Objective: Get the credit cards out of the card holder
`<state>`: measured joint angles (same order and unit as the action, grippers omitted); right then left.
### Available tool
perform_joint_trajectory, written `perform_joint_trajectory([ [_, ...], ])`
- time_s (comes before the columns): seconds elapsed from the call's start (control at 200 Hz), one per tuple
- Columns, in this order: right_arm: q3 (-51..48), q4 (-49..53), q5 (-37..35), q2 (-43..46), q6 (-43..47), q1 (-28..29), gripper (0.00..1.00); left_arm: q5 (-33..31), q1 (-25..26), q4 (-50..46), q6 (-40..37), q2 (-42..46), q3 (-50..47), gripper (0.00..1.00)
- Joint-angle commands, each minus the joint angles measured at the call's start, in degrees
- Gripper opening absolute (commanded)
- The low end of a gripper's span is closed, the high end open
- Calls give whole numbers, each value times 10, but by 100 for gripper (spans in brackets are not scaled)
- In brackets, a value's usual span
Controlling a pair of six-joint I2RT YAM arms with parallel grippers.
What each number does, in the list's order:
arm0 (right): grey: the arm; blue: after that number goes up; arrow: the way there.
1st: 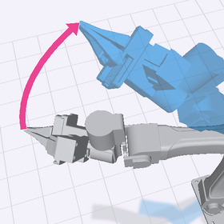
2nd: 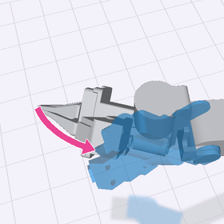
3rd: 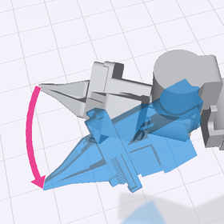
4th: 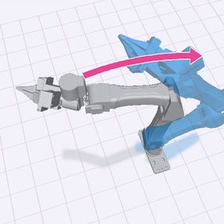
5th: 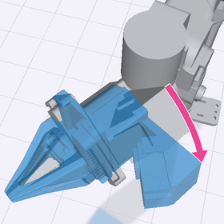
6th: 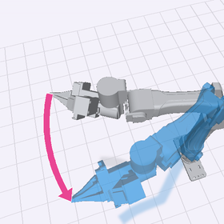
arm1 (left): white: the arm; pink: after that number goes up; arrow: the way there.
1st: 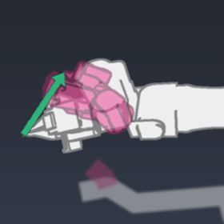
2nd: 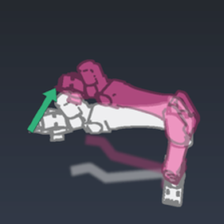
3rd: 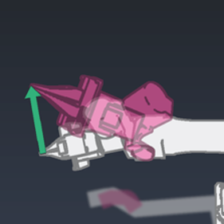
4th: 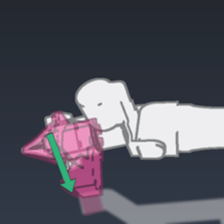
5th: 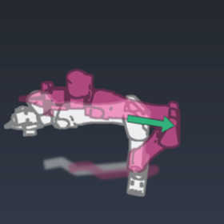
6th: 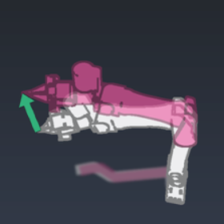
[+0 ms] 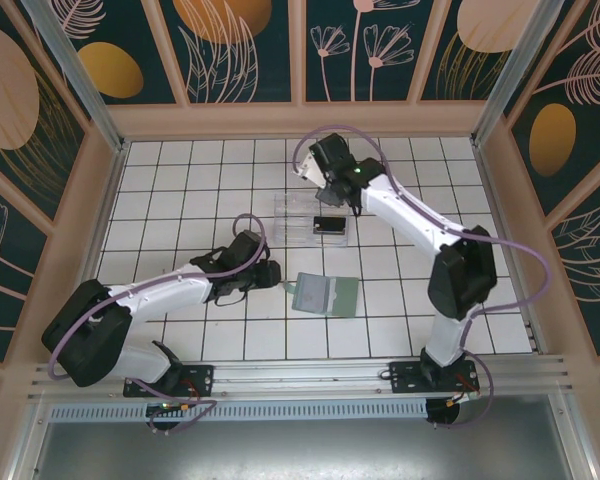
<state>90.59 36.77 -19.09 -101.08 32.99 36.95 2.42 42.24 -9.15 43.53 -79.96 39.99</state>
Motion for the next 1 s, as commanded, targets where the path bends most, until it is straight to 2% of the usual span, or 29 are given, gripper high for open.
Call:
perform_joint_trajectory([
  [0.0,-76,-51,33,55,-222,15,29,44,-4,15,-14,5,30,39],
  [0.14,-191,-108,94,130,-405,55,30,68,-4,12,-7,13,56,38],
  [0.225,-216,-82,134,140,-528,58,30,76,-4,11,3,16,71,35],
  [0.3,-236,-53,160,139,-590,66,30,93,-4,26,18,14,72,33],
  [0.375,-260,-41,159,143,-617,93,31,95,-4,44,39,11,62,31],
  [0.51,-282,-16,142,125,-658,134,34,37,-4,38,63,13,39,28],
  [0.606,-288,-2,116,107,-675,155,37,18,-6,45,74,22,24,28],
  [0.816,-282,-1,92,63,-692,178,59,17,-6,54,82,20,6,29],
  [0.991,-270,-6,98,22,-695,182,64,-3,-6,29,75,28,8,29],
])
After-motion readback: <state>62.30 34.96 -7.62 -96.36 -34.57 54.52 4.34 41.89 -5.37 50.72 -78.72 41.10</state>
